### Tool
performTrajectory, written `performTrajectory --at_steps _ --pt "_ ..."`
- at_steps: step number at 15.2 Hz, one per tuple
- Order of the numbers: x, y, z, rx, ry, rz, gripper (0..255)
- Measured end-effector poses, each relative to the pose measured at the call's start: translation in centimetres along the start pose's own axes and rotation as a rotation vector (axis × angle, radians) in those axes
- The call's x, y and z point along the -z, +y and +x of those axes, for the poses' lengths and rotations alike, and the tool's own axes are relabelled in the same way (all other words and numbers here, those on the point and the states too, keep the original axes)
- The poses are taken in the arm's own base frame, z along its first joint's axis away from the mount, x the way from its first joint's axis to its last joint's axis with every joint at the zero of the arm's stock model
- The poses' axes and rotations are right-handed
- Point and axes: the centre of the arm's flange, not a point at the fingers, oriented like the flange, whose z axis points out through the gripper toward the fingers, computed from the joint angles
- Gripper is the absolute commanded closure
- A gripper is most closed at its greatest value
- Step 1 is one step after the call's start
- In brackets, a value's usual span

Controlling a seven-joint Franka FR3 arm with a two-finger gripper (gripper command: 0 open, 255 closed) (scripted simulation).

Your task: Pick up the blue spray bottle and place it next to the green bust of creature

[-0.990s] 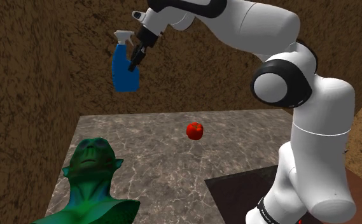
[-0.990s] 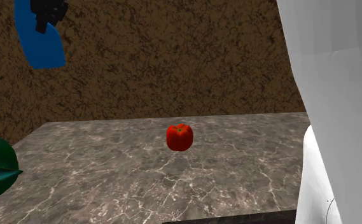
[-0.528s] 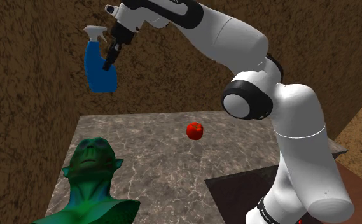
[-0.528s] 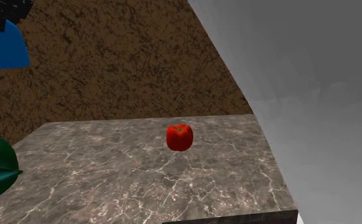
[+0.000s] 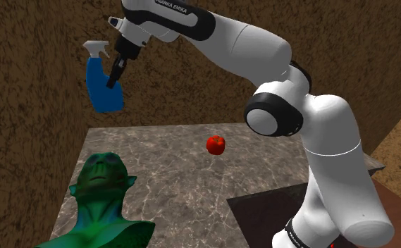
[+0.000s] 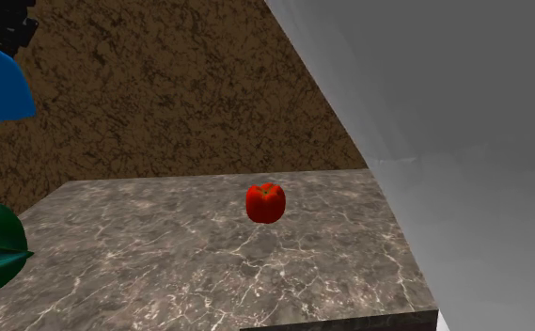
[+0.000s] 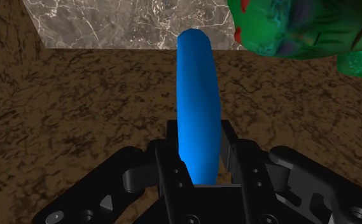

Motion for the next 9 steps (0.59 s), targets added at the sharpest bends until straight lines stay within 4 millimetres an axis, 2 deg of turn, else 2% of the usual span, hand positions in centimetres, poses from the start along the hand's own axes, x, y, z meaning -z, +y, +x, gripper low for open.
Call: performTrajectory --at_steps 9 --pt "-4.1 0.2 -2.1 0.0 0.0 0.0 255"
